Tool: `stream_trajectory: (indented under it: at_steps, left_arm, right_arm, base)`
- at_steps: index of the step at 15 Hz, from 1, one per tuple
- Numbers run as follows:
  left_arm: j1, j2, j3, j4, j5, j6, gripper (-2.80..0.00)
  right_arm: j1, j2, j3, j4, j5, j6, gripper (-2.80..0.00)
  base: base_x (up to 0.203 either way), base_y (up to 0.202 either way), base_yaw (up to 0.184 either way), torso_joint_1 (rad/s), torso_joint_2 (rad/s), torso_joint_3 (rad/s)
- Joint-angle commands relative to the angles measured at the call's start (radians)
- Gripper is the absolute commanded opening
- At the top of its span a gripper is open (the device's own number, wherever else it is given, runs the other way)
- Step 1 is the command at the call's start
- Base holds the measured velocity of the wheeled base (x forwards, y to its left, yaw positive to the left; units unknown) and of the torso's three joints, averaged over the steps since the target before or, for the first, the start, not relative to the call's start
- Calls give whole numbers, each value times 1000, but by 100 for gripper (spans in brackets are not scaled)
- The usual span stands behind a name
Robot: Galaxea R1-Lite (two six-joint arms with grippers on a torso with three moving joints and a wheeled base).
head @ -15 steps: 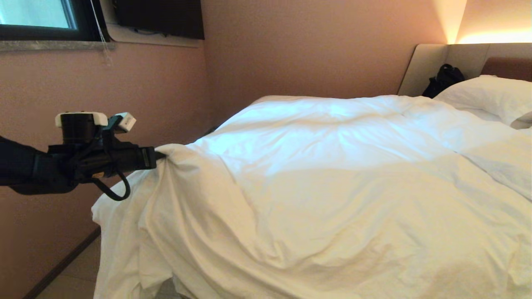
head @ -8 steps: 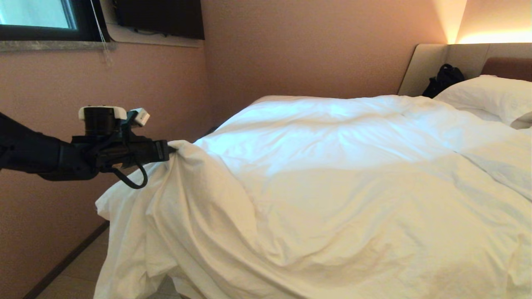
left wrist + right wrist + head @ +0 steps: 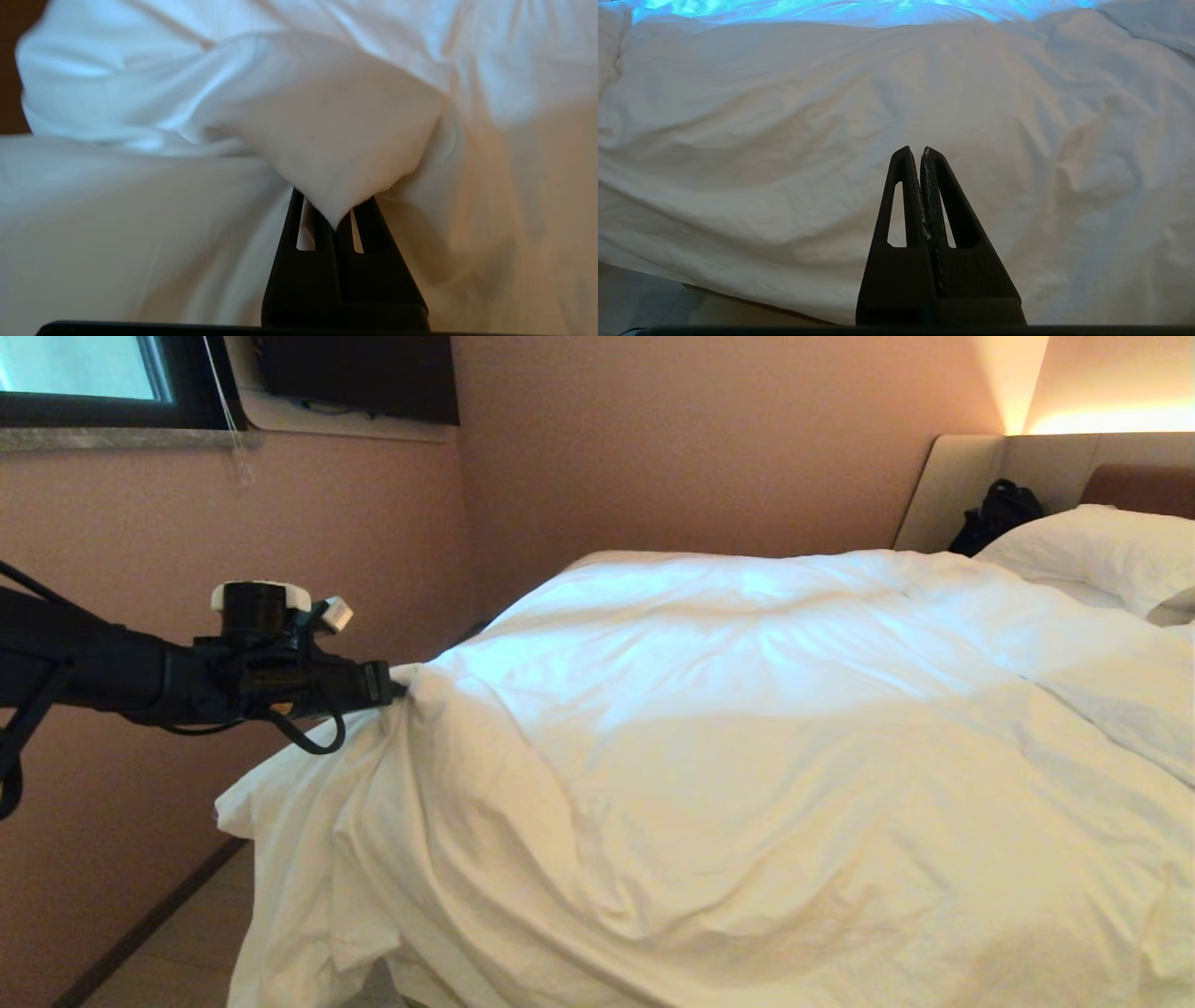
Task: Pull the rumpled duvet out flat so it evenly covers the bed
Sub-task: Flatten the corners of the folded blanket
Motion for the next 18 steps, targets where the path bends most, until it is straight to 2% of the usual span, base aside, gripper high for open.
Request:
stream_trajectory:
  at_steps: [1, 6, 11, 18]
  left_arm:
    - [-8, 27, -37, 75, 9, -14, -280]
    - [-19, 68, -155, 262, 16, -79, -280]
    - [-26, 51, -164, 279, 17, -93, -280]
    - [-41, 0, -217, 265, 8, -198, -280]
  right_arm:
    - [0, 1, 0, 0, 1, -1, -280]
    - [0, 1, 0, 0, 1, -1, -280]
    - [-1, 1, 0, 0, 1, -1, -280]
    - [-1, 1, 0, 0, 1, -1, -280]
  base:
    - [0, 0, 0, 0, 0, 0]
    - [0, 0, 0, 0, 0, 0]
    - [0, 0, 0, 0, 0, 0]
    - [0, 0, 0, 0, 0, 0]
